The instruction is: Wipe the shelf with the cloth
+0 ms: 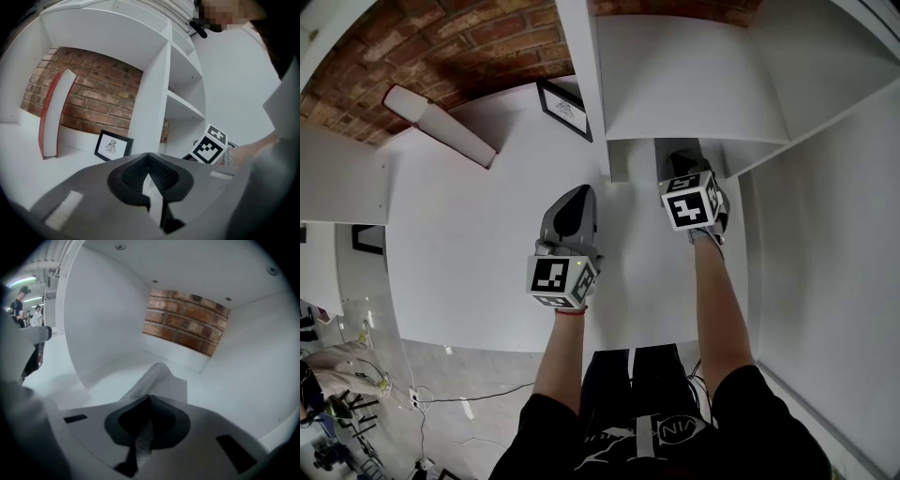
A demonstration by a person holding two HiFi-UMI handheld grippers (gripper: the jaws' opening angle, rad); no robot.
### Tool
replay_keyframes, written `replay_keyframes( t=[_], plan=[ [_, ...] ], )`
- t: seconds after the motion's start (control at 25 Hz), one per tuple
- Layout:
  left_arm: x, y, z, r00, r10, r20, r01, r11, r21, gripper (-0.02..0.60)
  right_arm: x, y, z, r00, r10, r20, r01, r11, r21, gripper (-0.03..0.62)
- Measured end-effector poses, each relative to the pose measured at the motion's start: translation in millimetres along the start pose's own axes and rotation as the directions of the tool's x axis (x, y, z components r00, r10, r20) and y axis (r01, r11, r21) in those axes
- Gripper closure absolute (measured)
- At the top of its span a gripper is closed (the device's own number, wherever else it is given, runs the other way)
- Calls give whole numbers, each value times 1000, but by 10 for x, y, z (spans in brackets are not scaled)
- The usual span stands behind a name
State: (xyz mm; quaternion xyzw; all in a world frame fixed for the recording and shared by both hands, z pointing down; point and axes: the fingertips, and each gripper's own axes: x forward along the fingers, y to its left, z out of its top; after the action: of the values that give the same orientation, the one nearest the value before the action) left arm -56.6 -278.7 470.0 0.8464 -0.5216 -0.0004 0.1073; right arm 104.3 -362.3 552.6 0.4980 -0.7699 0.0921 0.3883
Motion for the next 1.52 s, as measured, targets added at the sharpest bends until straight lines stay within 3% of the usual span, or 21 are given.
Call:
replay_keyframes(
  t=[0.28, 0.48, 0.8, 1.12, 1.32, 1.52],
  plan=[
    [67, -78, -9, 1000, -20, -5, 20, 1000, 2, 572, -127, -481, -300, 993, -106, -46, 108, 993, 44, 582],
    [66, -121, 7, 1000, -28, -5, 28, 1000, 0, 572, -207, -506, -362, 991, -118, -63, 121, 992, 47, 583],
    [18, -65, 41, 1000, -18, 3, 18, 1000, -5, 572, -227, 151, -158, 1000, 11, -19, -11, 1000, -9, 582],
    [-88, 63, 33, 1000, 6, 7, -6, 1000, -7, 572, -122, 912, 193, 989, 149, 20, -146, 984, -99, 583],
    [-156, 169, 63, 1000, 26, 16, -26, 999, -18, 572, -96, 1150, 322, 977, 210, 40, -203, 971, -126, 582],
    [-189, 218, 85, 999, 33, 24, -33, 999, -17, 572, -39, 1208, 401, 969, 244, 42, -229, 950, -213, 582]
  ],
)
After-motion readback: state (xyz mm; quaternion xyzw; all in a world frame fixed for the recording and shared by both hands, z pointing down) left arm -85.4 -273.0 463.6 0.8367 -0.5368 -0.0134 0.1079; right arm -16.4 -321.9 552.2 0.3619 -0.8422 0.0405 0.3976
